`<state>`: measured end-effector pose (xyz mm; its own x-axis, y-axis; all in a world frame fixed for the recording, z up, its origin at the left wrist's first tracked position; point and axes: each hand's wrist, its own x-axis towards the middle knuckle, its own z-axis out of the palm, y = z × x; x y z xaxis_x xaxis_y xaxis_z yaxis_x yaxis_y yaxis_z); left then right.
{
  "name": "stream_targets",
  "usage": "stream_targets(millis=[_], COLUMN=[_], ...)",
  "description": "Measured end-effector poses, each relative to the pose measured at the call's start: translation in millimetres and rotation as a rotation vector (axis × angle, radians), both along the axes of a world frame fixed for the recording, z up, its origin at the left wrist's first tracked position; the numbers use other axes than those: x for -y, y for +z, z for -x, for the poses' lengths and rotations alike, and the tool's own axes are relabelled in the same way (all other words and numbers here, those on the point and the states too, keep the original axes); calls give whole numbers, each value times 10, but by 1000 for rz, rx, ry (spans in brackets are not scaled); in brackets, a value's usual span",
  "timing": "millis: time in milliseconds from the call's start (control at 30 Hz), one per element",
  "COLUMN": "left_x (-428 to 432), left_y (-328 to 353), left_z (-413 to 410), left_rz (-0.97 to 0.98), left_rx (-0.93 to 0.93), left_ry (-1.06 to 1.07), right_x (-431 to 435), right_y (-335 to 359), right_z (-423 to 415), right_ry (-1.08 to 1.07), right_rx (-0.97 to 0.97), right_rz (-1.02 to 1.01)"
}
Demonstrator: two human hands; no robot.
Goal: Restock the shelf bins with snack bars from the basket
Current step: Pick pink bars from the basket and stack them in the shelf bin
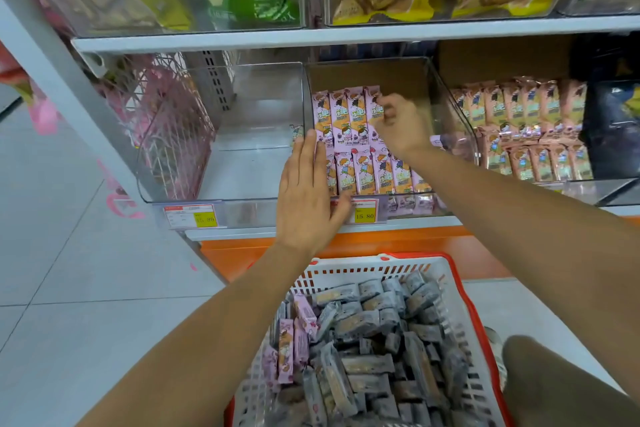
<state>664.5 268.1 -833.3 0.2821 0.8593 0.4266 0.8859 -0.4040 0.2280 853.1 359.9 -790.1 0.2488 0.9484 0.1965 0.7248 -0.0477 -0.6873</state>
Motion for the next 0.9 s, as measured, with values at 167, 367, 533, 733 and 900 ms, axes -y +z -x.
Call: stream_targets(millis=[167, 367, 533, 733, 900], left_x=[92, 523, 932, 1388, 1505], left_y=[90, 69, -309, -934, -1336], left_z=[76, 390, 812, 1191, 1275], left_rz=[17, -28, 91, 499, 673], left_rx=[-5, 10, -35, -99, -19], left_ry=[-33, 16, 125, 269, 407], right_x=[214, 885, 1449, 1792, 1911], right_y=[97, 186, -310, -1176, -1821], right_z=[-10, 400, 797, 1070, 1218], right_ry=[50, 206, 428, 474, 451], right_rx=[37, -212, -176, -52, 119], right_rz=[-44, -271, -79, 406, 741])
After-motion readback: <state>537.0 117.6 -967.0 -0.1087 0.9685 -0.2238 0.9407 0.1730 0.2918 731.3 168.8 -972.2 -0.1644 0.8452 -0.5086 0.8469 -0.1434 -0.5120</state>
